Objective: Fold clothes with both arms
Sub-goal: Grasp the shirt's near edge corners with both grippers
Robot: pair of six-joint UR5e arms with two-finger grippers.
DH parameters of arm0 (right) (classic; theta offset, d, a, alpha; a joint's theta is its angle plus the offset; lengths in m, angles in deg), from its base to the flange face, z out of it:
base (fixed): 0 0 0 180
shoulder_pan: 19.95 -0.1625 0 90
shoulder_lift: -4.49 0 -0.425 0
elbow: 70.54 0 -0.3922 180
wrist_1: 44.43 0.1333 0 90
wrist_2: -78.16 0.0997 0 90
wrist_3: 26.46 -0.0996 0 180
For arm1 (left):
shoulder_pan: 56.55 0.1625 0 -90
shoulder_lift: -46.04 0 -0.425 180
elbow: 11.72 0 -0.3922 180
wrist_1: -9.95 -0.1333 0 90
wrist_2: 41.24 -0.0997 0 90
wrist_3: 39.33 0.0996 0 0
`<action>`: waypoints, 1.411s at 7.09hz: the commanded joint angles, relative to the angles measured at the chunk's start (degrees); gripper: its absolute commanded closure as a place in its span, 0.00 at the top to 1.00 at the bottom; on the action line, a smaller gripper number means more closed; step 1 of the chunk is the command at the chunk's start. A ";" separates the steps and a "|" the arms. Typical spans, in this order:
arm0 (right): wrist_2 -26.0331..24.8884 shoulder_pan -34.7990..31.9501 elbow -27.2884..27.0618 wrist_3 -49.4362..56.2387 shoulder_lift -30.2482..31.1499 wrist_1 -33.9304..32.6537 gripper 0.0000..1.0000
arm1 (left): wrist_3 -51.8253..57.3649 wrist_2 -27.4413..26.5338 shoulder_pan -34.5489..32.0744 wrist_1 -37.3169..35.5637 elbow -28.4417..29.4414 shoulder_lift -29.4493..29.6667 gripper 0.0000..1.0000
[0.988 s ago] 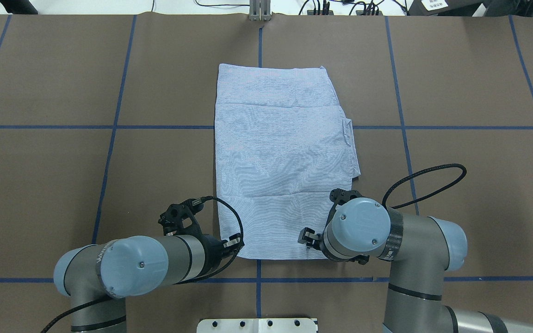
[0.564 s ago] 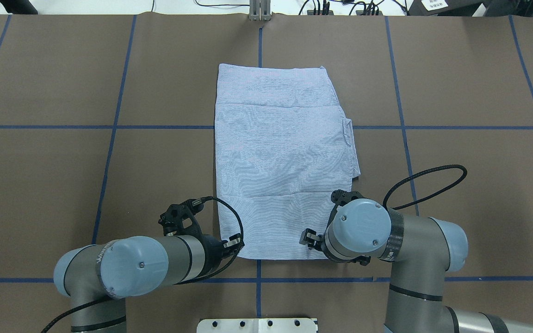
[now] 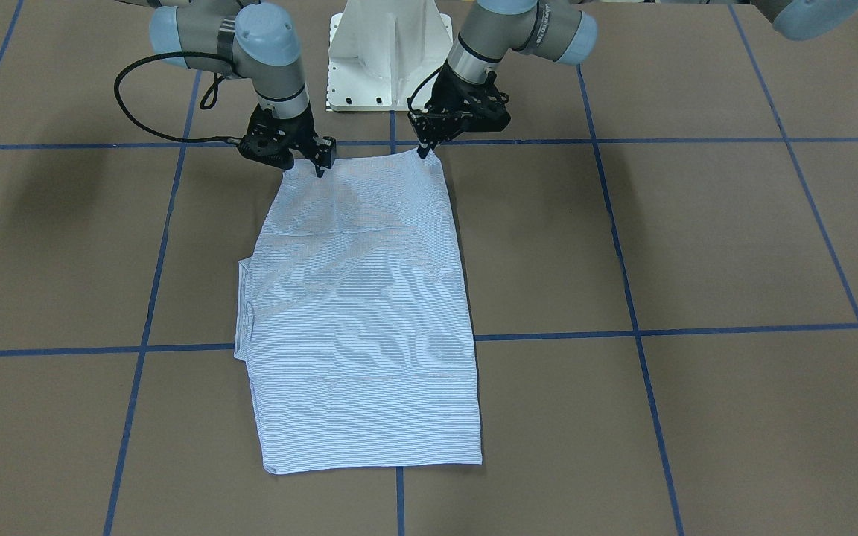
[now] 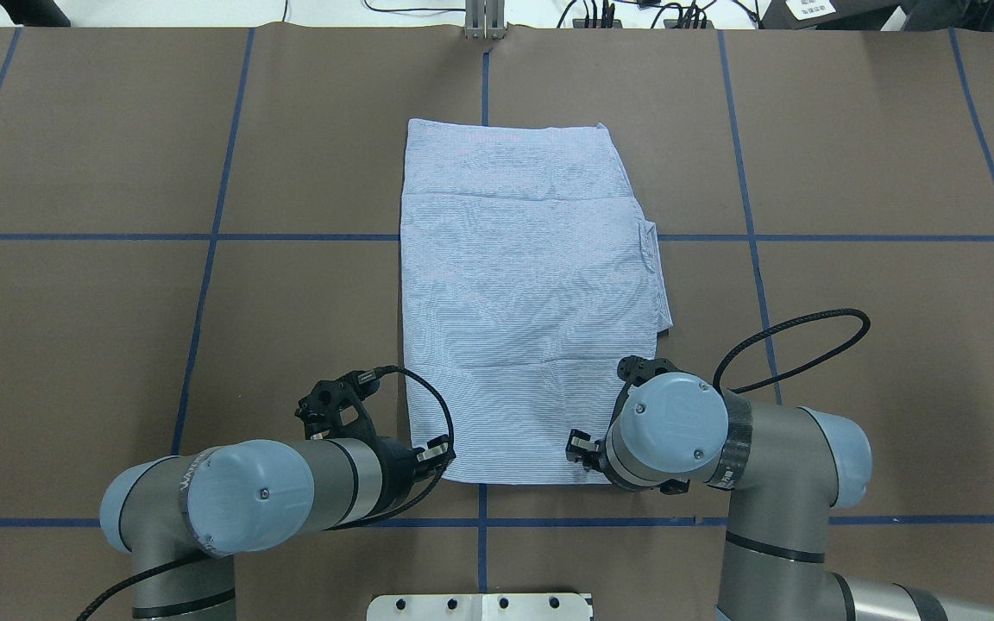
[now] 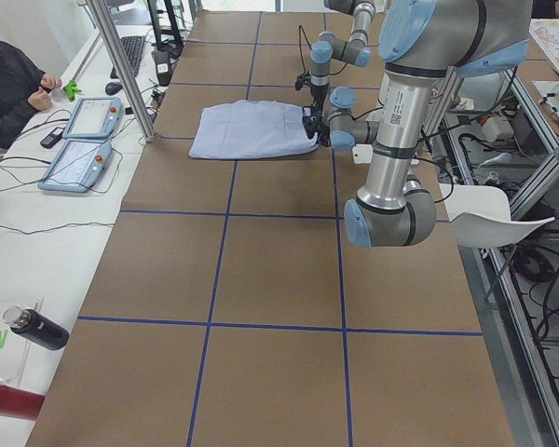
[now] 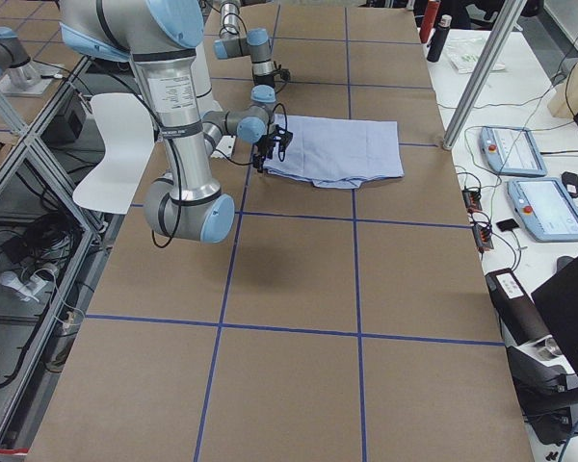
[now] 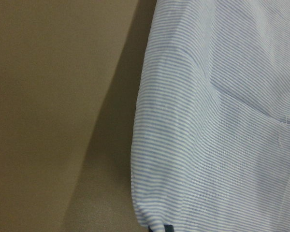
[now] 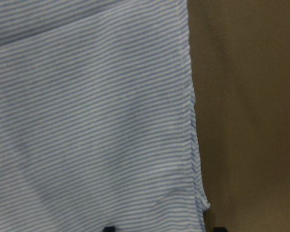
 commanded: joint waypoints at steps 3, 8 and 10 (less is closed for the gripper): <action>0.81 -1.69 -0.60 0.41 -0.55 -0.07 0.08 | 0.00 0.00 -0.09 0.00 0.00 -0.09 0.00; 0.55 -2.49 -2.71 -0.29 -0.64 0.02 0.00 | 0.00 0.00 -0.27 -1.39 -1.93 -0.09 0.00; 1.94 -2.57 -3.85 -0.20 0.15 0.28 0.00 | 0.00 0.26 0.43 -7.62 -6.14 0.35 0.00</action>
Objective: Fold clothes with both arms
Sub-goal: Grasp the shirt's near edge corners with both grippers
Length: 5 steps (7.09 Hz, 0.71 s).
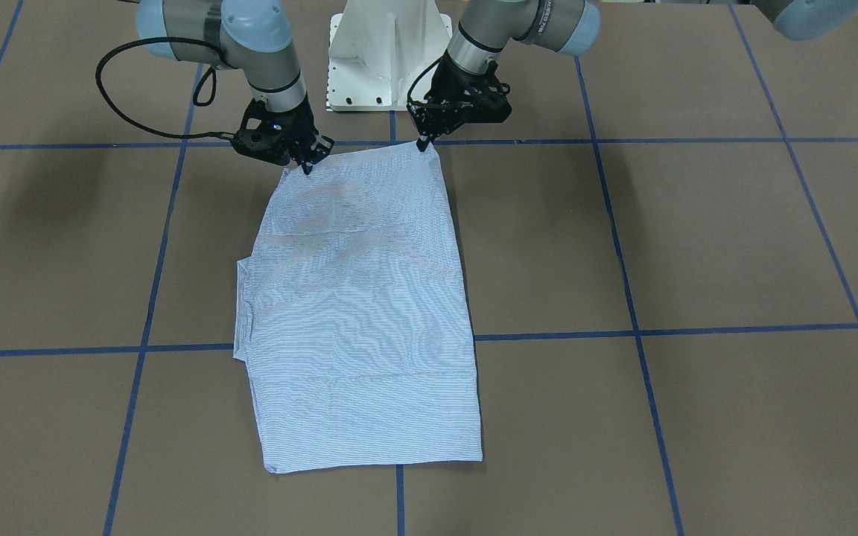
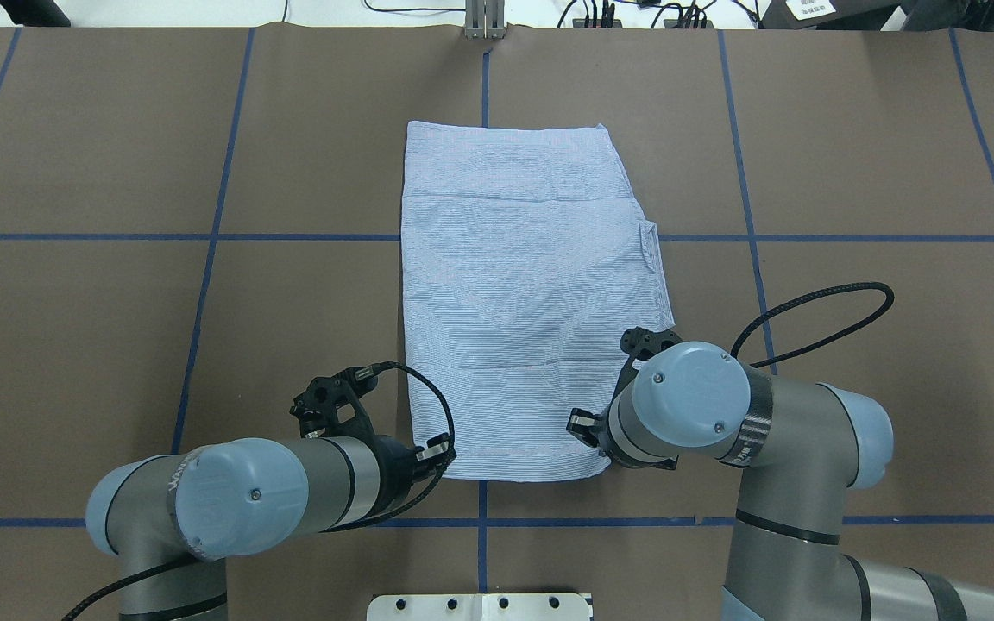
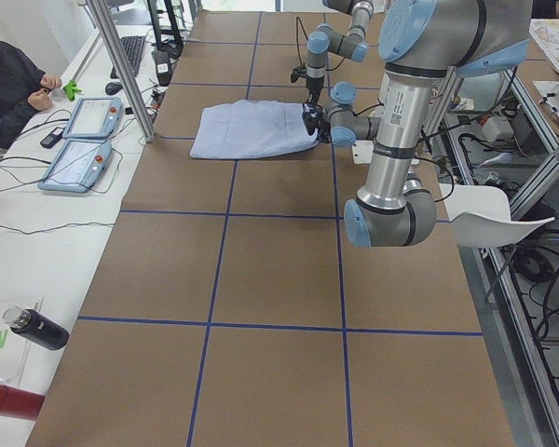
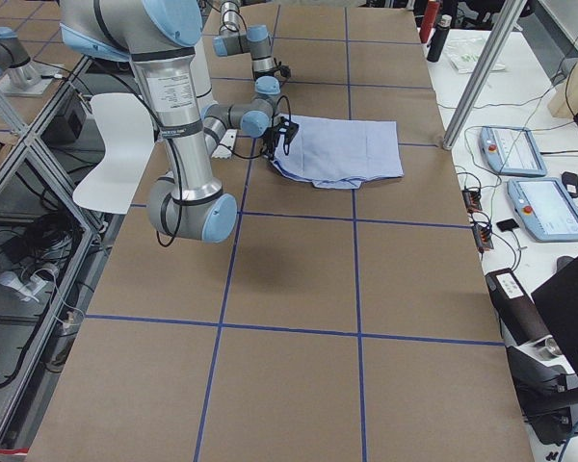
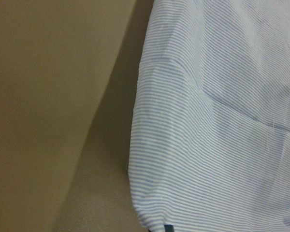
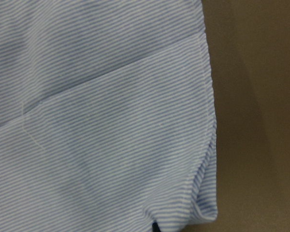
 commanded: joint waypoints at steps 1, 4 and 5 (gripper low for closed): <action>2.40 1.00 -1.35 0.00 0.81 0.25 0.00 | 0.00 0.42 1.65 -4.28 -2.25 0.32 0.00; 8.20 5.66 -5.04 0.18 4.15 0.25 0.00 | -0.79 0.51 6.31 -7.70 -3.73 0.05 0.00; 8.30 6.10 -5.04 0.18 4.50 0.25 0.00 | -0.79 0.51 6.58 -9.89 -5.83 -0.12 0.00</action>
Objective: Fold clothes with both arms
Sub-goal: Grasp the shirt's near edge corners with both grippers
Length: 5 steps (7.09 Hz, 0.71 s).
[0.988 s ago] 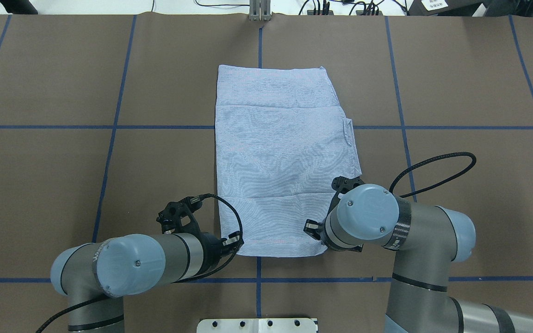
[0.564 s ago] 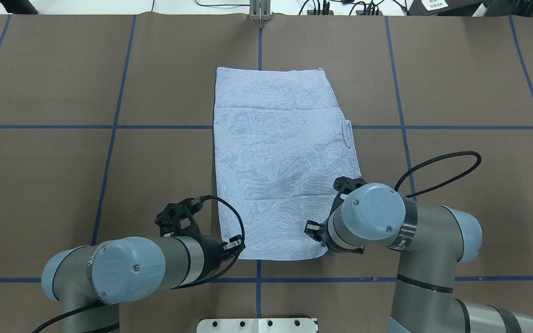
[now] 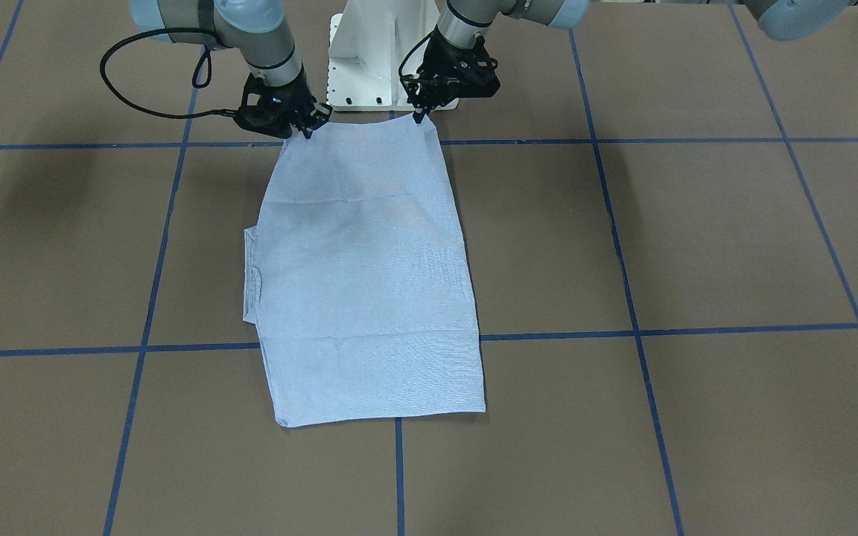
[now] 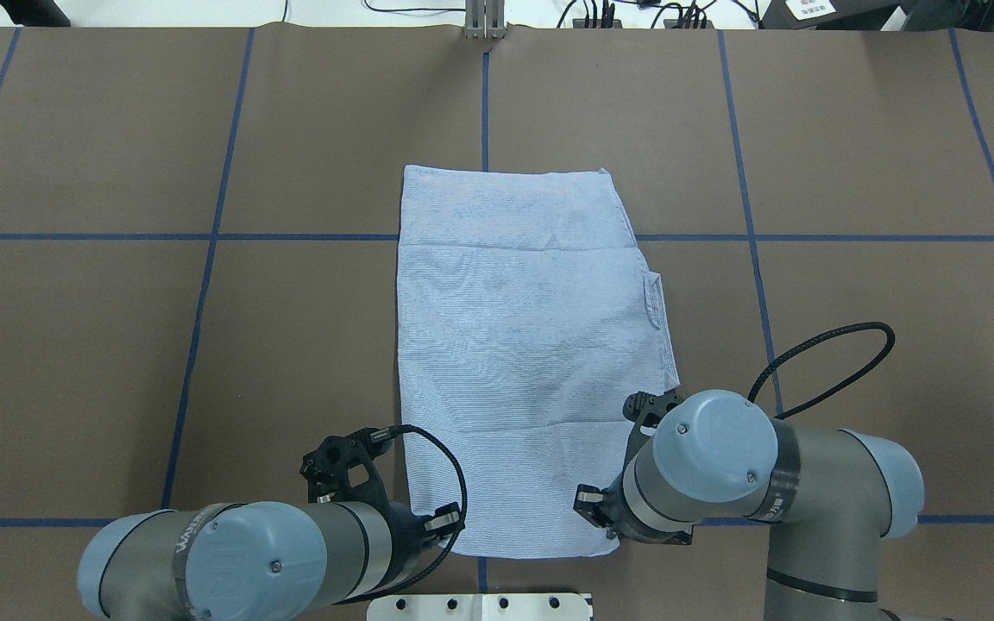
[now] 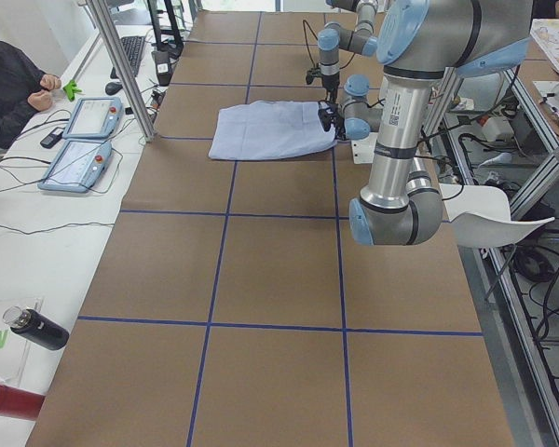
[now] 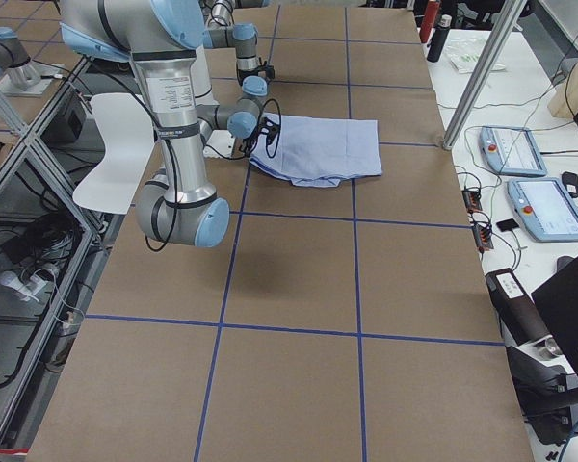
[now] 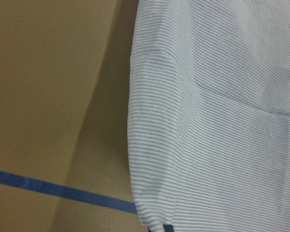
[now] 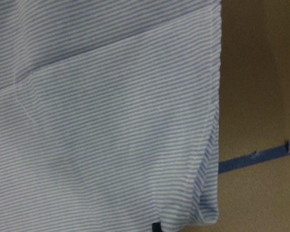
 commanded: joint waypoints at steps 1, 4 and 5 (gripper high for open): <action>1.26 0.93 -0.46 0.01 0.13 0.00 0.00 | -0.05 0.01 0.71 -2.93 -2.93 -0.24 0.00; 7.54 -9.13 -0.20 3.42 -1.53 0.18 0.00 | 1.00 3.51 -3.21 -2.76 -3.12 0.55 0.00; 12.46 -12.66 -1.24 3.61 -1.89 0.09 0.00 | 2.83 6.13 -5.33 -3.28 -4.77 0.55 0.00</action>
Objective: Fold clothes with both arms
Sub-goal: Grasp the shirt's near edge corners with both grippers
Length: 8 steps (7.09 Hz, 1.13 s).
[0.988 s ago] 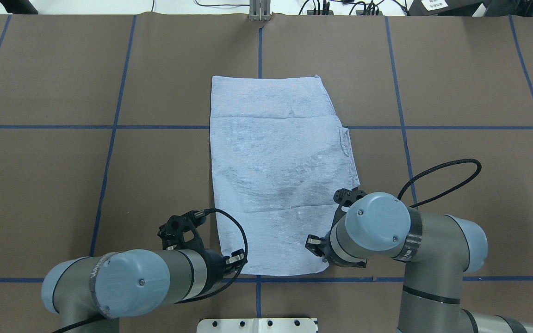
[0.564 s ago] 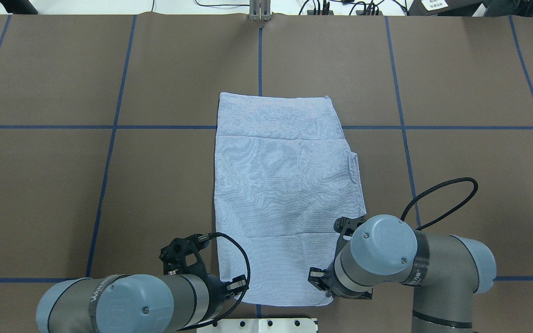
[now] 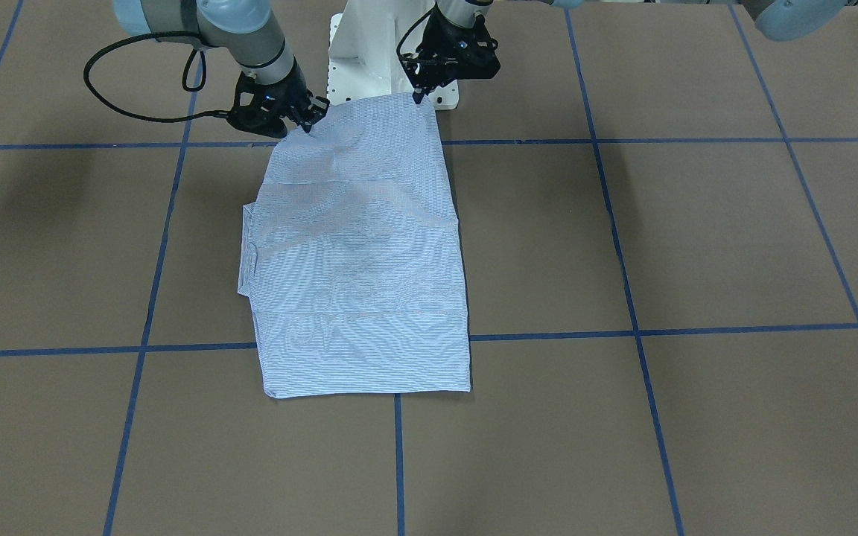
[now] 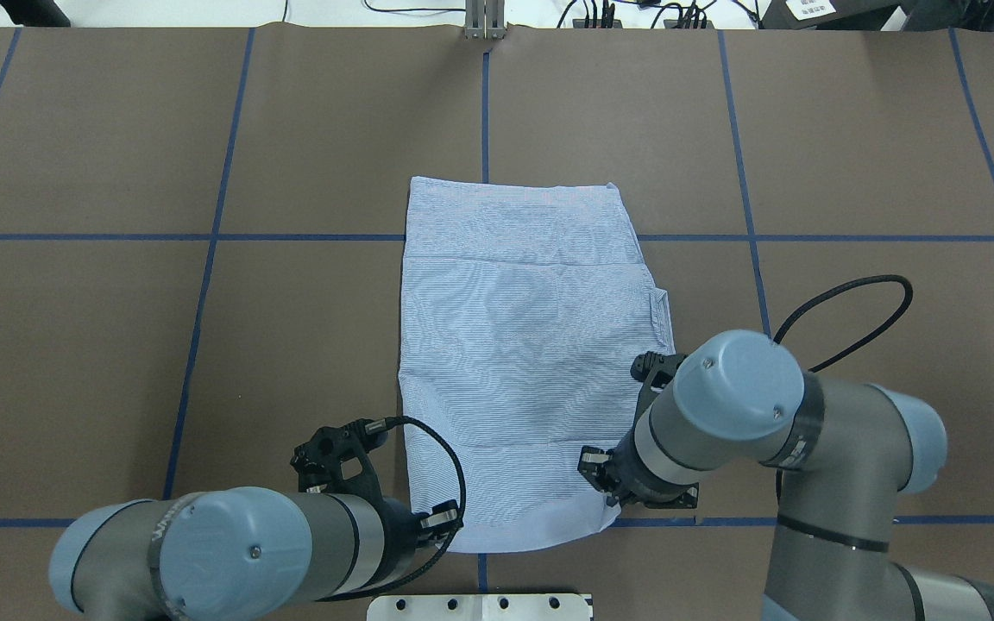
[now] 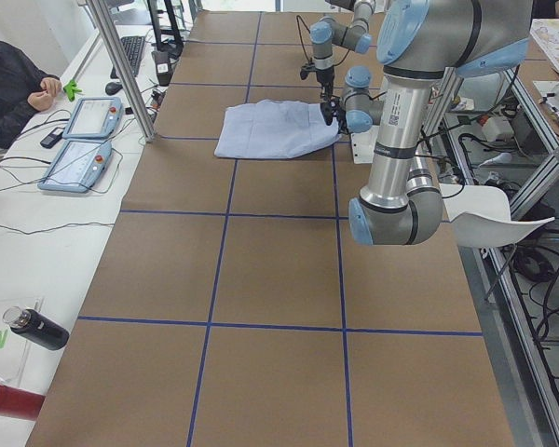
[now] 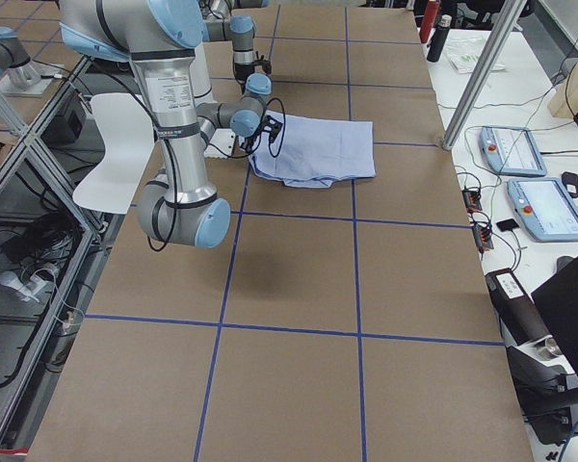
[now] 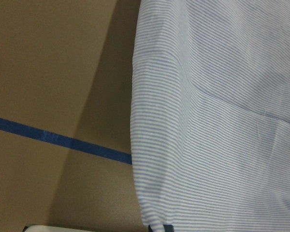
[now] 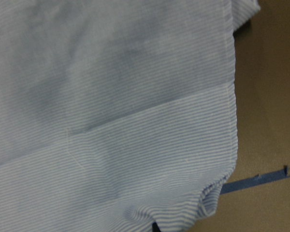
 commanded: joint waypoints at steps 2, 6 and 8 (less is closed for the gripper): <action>7.77 -4.68 -4.31 0.79 -0.14 -0.17 0.00 | 2.14 5.13 -2.67 -7.89 -8.37 0.10 0.00; 16.71 1.03 -10.02 0.00 2.05 -0.69 0.00 | 0.65 10.77 0.74 -17.78 -15.71 0.37 0.00; 16.74 2.71 -10.83 0.00 2.85 -0.61 0.00 | -1.02 10.77 3.03 -17.78 -16.58 0.46 0.00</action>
